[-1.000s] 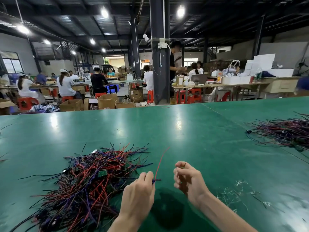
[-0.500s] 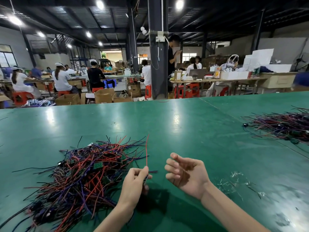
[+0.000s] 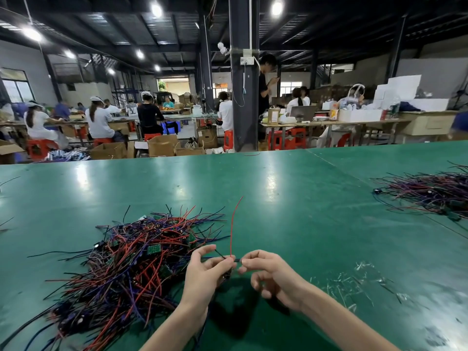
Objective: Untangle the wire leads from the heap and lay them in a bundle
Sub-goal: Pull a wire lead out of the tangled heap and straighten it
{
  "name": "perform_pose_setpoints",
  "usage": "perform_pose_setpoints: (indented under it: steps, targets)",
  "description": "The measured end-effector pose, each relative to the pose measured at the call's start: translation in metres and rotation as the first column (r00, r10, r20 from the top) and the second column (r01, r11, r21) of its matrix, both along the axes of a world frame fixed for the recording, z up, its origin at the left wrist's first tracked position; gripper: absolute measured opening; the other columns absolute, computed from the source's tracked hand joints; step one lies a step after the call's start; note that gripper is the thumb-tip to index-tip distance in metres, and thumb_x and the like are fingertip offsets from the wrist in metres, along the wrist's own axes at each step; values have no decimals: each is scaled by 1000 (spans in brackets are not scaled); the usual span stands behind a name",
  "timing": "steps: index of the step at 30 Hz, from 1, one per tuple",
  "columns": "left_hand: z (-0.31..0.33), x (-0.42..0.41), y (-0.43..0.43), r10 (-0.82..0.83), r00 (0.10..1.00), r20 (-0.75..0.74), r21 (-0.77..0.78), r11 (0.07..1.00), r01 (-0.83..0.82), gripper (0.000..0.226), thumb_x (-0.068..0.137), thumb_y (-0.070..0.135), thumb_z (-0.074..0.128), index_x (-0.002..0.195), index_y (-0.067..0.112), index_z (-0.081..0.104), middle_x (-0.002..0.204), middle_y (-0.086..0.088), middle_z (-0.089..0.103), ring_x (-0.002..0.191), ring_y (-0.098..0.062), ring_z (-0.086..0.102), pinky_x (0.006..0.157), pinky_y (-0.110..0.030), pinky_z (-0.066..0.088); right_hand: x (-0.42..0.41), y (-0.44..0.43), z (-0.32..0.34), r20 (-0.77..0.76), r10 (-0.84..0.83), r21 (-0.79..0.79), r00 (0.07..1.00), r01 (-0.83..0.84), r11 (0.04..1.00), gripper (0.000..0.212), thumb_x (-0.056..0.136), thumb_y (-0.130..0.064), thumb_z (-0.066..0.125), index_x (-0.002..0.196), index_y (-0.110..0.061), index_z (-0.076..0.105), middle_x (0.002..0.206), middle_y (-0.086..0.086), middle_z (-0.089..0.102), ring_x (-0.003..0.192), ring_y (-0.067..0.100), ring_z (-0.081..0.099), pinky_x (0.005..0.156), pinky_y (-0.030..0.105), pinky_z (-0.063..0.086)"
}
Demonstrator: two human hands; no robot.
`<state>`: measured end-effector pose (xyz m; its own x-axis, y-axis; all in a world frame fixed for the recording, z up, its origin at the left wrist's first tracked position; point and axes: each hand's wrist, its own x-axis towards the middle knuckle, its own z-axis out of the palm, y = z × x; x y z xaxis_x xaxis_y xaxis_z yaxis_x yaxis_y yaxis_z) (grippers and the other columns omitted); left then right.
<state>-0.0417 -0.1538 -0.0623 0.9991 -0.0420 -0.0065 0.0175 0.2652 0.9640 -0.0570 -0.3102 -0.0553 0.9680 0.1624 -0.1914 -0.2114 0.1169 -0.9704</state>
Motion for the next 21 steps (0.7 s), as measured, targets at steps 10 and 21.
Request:
perform_pose_setpoints:
  steps: [10,21]
  targets:
    - [-4,3,1,-36,999,39,157,987,29,59,81,-4,68,133,3,41,87,-3,75,80,-11,70,81,-26,53,-7,11,-3,81,33,-27,996,-31,999,25,84,-6,67,104,-3,52,71,5,63,40,10,46,29,18,34]
    - [-3,2,3,-130,981,143,225,970,96,15,84,-3,65,96,1,73,69,2,69,52,1,54,55,-14,47,-4,13,-8,104,77,18,992,-80,997,22,95,9,41,95,-4,59,76,11,64,36,8,48,35,20,40]
